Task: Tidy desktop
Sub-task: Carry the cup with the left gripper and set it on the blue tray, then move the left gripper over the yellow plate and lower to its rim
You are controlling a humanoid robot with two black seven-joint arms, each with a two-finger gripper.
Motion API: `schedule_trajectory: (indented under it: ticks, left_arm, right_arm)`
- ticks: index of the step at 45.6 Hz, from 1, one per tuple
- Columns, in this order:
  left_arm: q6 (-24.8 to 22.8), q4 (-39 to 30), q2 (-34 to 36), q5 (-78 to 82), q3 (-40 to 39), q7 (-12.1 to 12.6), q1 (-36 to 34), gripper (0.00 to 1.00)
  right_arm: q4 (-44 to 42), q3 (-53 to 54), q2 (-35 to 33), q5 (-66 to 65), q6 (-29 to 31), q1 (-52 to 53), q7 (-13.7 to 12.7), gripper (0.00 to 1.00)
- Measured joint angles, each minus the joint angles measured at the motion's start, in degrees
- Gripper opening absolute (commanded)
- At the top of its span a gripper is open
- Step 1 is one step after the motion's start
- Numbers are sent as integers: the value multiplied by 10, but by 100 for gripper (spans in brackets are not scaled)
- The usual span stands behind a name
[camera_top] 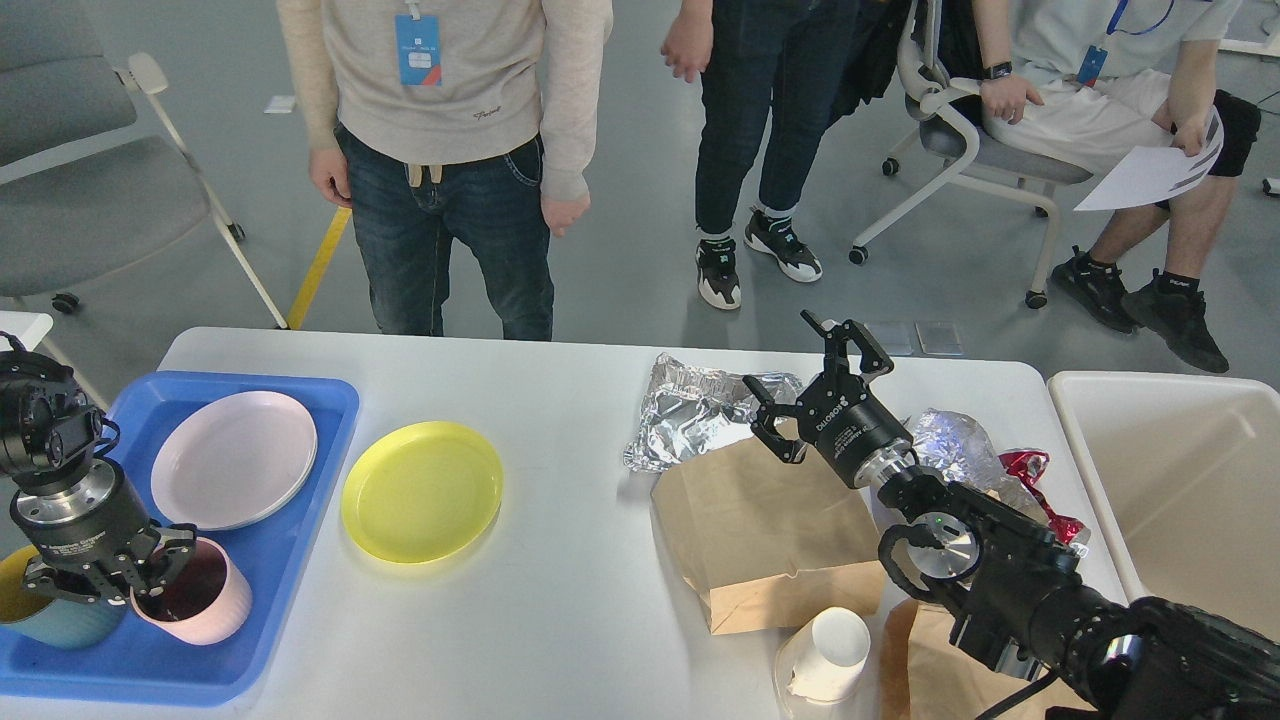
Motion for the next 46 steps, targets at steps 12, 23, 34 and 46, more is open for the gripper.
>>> schedule_trajectory:
  ticks: [12, 23, 34, 46]
  left_arm:
    - [0, 0, 0, 0, 1, 2, 1, 56]
    - [0, -9, 1, 0, 11, -3, -21, 92]
    - [0, -72, -1, 0, 61, -5, -111, 96]
    - [0, -112, -53, -1, 89, -7, -224, 96]
  right_arm:
    - [0, 0, 0, 0, 0, 0, 0, 100]
    - [0, 0, 0, 0, 0, 0, 0, 100]
    - [0, 0, 0, 0, 0, 0, 0, 100]
    - [0, 0, 0, 0, 0, 0, 0, 100]
